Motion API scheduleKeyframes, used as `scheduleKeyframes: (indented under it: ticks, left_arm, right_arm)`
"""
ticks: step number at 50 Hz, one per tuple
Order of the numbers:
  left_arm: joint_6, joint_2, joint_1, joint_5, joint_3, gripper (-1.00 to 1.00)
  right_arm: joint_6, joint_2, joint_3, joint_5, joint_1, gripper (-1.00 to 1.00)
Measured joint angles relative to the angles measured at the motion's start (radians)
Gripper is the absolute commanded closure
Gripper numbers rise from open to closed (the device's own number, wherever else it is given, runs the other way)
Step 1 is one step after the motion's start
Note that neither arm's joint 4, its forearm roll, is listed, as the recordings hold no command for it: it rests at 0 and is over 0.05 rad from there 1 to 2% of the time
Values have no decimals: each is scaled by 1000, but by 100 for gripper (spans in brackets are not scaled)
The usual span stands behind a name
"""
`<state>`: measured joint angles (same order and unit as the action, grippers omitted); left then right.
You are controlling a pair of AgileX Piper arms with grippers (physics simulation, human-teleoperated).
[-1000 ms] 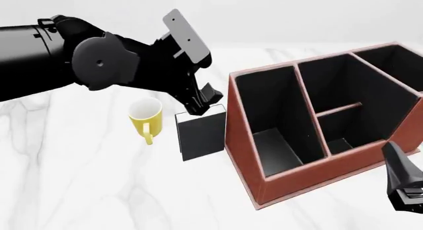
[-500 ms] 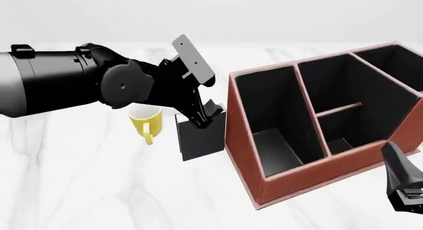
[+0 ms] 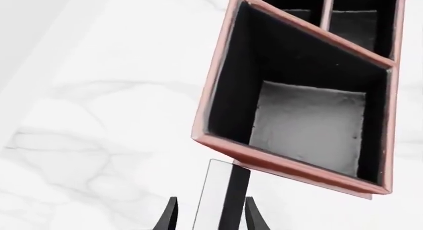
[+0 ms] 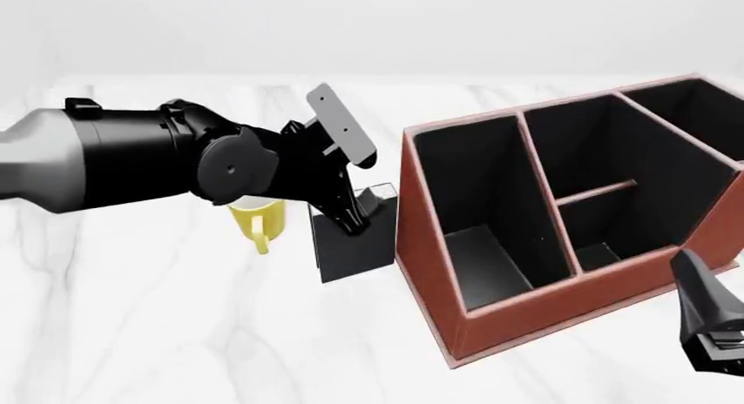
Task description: Pick up the book and place it in the back compartment of the caddy.
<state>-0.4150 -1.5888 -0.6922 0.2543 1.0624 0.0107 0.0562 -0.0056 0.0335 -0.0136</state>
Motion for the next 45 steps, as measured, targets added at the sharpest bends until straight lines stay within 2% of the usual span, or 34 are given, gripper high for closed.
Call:
scheduleKeyframes:
  ticks: [42, 43, 45]
  left_arm:
    - [40, -172, 22, -128, -26, -100]
    - [40, -176, 23, -131, -24, 100]
    - [74, -179, 26, -140, -21, 100]
  right_arm:
    - [-2, -2, 1, 1, -1, -100]
    - [-2, -2, 1, 1, -1, -100]
    - [-3, -3, 0, 0, -1, -100]
